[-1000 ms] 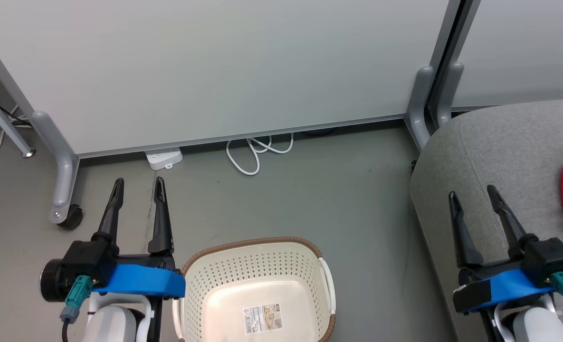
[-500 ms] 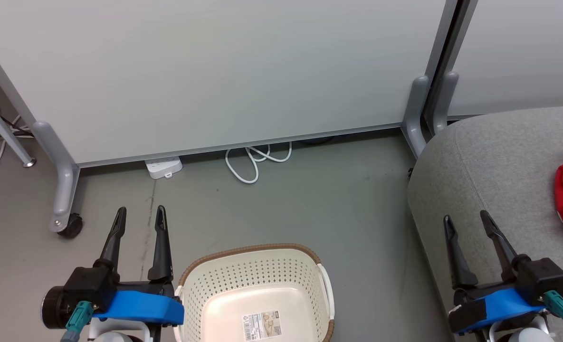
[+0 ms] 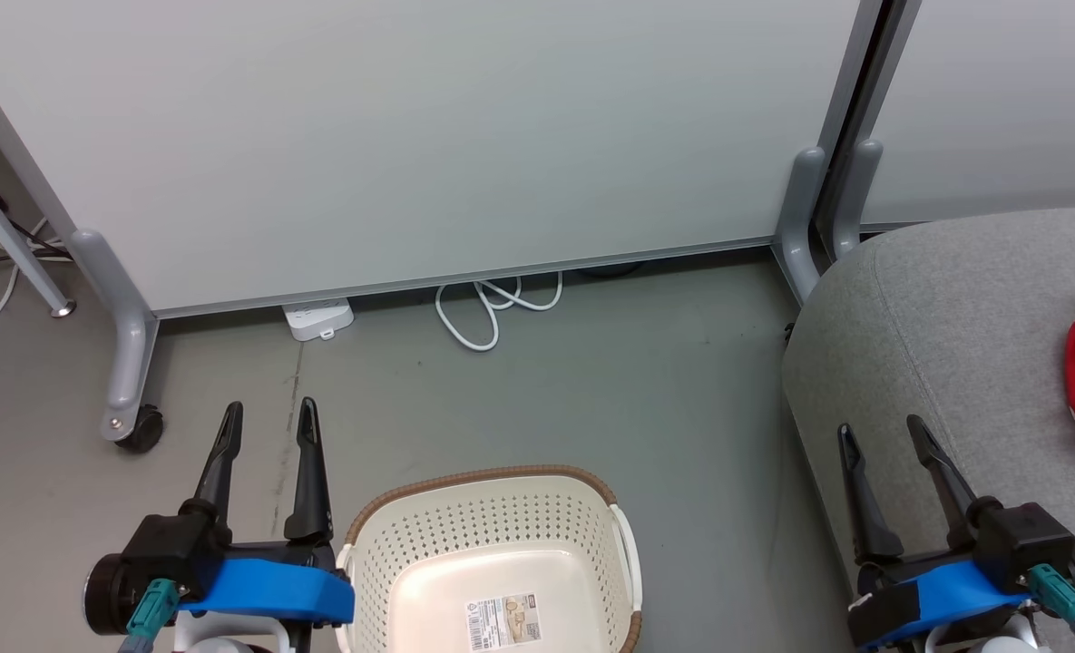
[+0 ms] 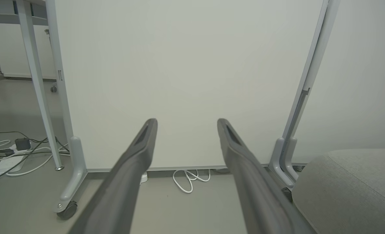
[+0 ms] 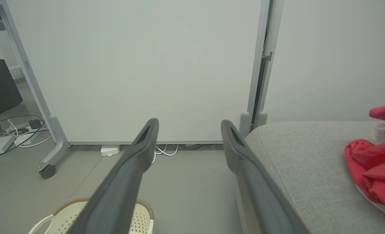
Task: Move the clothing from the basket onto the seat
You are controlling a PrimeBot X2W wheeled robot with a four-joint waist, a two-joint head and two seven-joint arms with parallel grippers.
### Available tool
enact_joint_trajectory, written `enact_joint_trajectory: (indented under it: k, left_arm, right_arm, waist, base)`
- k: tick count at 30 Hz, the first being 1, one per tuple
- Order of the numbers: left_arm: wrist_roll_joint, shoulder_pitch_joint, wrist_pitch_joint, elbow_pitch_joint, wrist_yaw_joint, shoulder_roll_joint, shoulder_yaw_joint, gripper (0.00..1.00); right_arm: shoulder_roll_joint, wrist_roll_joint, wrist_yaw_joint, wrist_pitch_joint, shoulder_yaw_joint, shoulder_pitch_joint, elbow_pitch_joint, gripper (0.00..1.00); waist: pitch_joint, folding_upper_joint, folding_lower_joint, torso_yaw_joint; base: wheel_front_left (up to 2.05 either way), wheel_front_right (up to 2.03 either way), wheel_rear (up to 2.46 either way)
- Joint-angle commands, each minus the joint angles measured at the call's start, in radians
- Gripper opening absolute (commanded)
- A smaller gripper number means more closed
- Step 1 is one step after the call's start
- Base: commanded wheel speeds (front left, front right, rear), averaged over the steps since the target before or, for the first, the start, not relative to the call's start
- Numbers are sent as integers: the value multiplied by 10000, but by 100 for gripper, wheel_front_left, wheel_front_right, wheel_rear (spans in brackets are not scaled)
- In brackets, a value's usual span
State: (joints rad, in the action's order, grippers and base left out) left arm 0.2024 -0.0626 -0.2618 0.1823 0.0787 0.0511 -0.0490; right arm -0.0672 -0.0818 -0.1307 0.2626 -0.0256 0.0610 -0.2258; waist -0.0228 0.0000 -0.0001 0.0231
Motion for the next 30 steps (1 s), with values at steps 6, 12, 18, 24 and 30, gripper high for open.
enact_joint_trajectory:
  k: [6, 12, 18, 24, 30]
  left_arm:
    - [-90, 96, -45, 35, -101, -7, 21, 100]
    - [-29, 51, 20, 144, -90, -2, 22, 0]
    - [448, 311, 196, 552, -70, -11, 93, 0]
    - [1600, 238, 497, 555, -19, -11, 226, 0]
    - [2672, 178, 767, 542, 27, -10, 336, 0]
  right_arm:
    - [47, -30, -1, 33, -10, -99, 0, 100]
    - [20, -21, 0, -17, -8, -29, -124, 0]
    - [39, -476, 0, -204, -64, -153, -524, 0]
    - [49, -1727, 0, -510, -139, -97, -486, 0]
    - [60, -2893, 0, -774, -189, -55, -434, 0]
  waist:
    - [-17, 0, 1, 1]
    - [-36, 0, 1, 2]
    - [-32, 0, 1, -2]
    - [-21, 0, 1, -13]
    - [-10, 0, 1, -24]
  base:
    - [0, 0, 0]
    - [0, 0, 0]
    - [0, 0, 0]
    - [0, 0, 0]
    - [0, 0, 0]
